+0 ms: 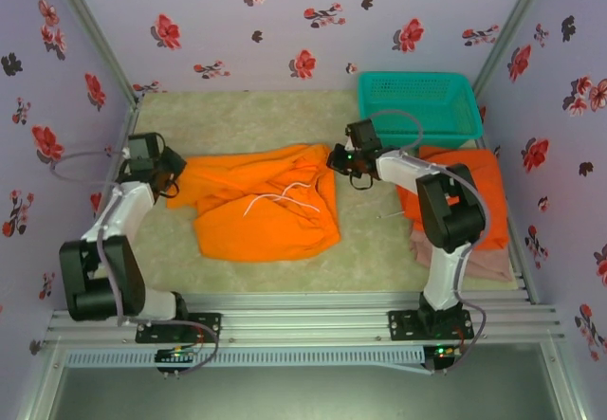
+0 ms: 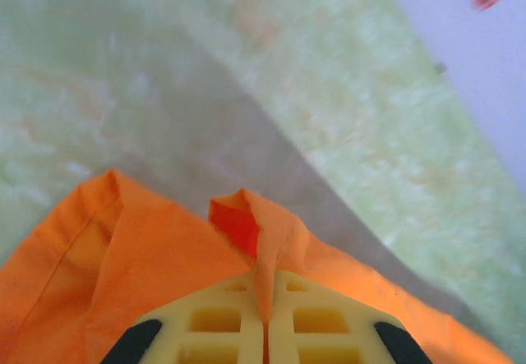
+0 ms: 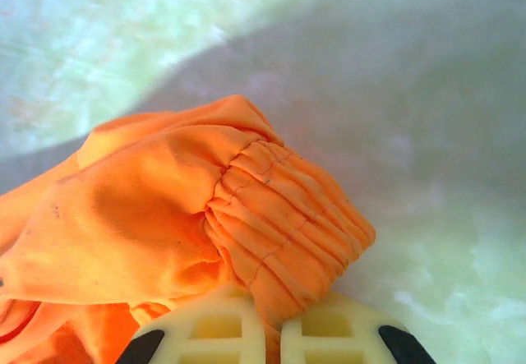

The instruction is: Fold and stack the shorts

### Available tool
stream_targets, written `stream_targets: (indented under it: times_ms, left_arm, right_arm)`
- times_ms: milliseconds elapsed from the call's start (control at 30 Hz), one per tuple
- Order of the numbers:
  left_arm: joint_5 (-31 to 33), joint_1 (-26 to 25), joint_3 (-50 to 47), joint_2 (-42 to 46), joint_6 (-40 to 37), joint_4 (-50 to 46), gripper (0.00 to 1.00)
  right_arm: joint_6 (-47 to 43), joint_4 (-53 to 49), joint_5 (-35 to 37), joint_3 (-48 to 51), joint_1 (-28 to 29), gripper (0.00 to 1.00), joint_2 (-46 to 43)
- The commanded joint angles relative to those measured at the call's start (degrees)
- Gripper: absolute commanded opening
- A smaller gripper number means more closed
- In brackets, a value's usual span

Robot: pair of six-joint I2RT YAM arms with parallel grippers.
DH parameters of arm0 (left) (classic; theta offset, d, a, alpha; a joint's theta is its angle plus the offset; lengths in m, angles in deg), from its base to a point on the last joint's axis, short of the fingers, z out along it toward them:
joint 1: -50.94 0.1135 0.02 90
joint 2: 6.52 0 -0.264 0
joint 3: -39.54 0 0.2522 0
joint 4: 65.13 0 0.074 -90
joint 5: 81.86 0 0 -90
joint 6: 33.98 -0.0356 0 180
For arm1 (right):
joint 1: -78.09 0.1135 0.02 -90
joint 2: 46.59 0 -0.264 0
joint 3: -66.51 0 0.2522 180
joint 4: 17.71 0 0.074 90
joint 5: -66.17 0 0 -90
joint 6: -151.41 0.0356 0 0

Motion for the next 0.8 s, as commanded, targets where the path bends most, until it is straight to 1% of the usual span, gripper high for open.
stream_targets:
  times_ms: [0,167,367,533,667,767]
  left_arm:
    - [3.09,0.78,6.57,4.49,-2.85,-6.08,0.00]
    - [3.24,1.27,17.58,5.88,-4.90,-11.93,0.00]
    - [3.13,1.94,31.05,4.32,-7.46,-17.21,0.00]
    - [3.13,3.48,41.72,3.19,-8.78,-20.69,0.00]
    - [3.10,5.79,50.83,2.02,-9.29,-23.34,0.00]
    - [3.11,7.89,58.75,0.07,-9.41,-25.88,0.00]
  right_arm:
    - [-5.27,-0.23,0.47,-0.11,-0.30,0.00,-7.30]
    - [-10.82,-1.97,0.55,-0.34,0.20,0.00,-15.13]
    - [-18.71,-7.52,0.54,-3.95,2.27,0.00,-23.82]
    - [-22.25,-10.48,1.28,-7.67,7.14,0.00,-28.76]
    - [-21.23,-9.37,1.24,-10.25,12.36,0.00,-30.64]
    - [-19.35,-7.05,1.25,-12.57,16.95,0.00,-30.36]
